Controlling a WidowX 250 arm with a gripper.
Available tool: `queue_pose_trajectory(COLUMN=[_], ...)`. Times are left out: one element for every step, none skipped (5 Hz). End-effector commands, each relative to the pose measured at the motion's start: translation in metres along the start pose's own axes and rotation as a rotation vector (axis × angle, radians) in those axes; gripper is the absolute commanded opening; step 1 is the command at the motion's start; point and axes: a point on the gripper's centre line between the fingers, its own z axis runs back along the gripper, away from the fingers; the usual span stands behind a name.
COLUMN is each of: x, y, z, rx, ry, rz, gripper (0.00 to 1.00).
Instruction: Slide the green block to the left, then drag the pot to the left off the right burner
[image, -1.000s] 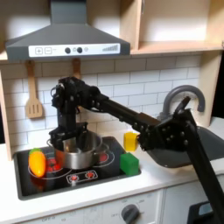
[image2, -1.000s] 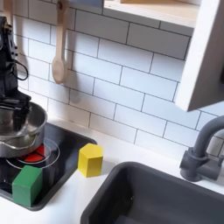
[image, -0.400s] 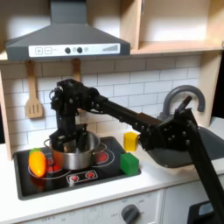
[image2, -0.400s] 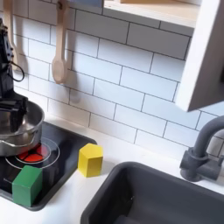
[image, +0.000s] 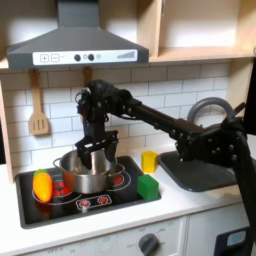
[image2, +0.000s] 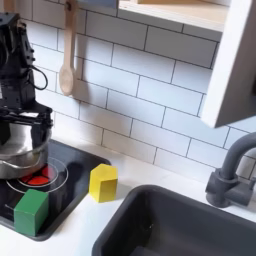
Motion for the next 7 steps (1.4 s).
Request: queue_pose_trajectory(x=[-0.007,-0.009,-0.019,-0.041,-0.069,-0.096,-0.116], y=[-0.015,-0.020,-0.029,-0.041,-0.055,-0.071,-0.081], z=[0.021,0.035,0.043,0.042,0.044,0.043,0.044], rx=[-0.017,-0.023,-0.041,-0.057,-0.066,-0.069,-0.067], ry=[-0.045,-0.075,-0.090,-0.075,-0.055,-0.040,-0.038], rz=[0.005,0.004,0.000,-0.035,-0.084,-0.136,-0.161], gripper=[1.00,1.00,1.00,1.00,1.00,1.00,1.00])
